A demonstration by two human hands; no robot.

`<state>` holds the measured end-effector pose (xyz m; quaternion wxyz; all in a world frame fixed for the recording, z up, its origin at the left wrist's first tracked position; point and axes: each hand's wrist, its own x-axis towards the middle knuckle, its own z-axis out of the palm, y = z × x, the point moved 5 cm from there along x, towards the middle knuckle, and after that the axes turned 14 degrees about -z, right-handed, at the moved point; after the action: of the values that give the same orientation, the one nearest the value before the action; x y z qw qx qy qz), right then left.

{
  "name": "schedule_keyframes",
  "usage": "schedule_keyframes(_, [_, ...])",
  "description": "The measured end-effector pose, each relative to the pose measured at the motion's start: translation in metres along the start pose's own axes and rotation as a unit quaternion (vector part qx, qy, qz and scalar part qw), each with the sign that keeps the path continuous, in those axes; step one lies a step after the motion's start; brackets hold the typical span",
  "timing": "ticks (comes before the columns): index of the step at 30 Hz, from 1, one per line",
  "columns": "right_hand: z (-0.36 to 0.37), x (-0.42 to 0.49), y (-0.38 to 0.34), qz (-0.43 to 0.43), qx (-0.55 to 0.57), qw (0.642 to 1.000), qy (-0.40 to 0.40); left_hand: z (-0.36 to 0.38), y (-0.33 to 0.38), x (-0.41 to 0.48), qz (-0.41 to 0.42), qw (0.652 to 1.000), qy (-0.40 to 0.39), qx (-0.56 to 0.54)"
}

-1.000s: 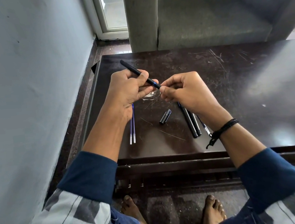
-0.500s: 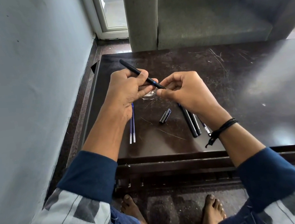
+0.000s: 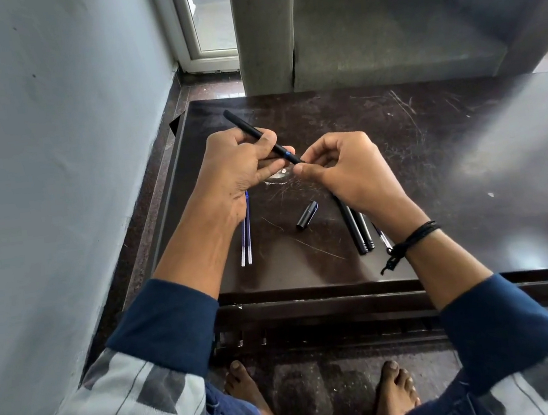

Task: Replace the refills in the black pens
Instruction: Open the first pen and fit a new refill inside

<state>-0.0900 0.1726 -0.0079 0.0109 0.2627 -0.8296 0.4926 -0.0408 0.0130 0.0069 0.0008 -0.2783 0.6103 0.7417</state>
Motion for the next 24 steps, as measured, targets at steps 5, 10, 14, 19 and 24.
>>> schedule_keyframes(5, [0.0027,0.0012,-0.0010,-0.001,0.000,1.000,-0.017,0.0003,-0.0004,0.0011,0.001,1.000,-0.005,-0.002])
schedule_keyframes(10, [0.0007,-0.0009,-0.0023,-0.007,0.000,1.000,-0.006,-0.0023,0.0005,0.0017,0.003,1.000,-0.001,-0.008])
schedule_keyframes(14, [-0.0008,0.0007,-0.0003,-0.004,-0.013,1.000,0.003,0.0002,-0.0010,0.0017,-0.004,1.000,-0.002,-0.004])
schedule_keyframes(19, [0.0005,0.0003,-0.0012,-0.006,-0.009,1.000,-0.007,-0.0006,-0.0002,0.0015,-0.004,1.000,-0.005,-0.006])
schedule_keyframes(24, [-0.0003,0.0000,-0.0002,-0.001,-0.016,1.000,0.001,-0.0011,0.0001,0.0012,0.001,1.000,-0.004,-0.010])
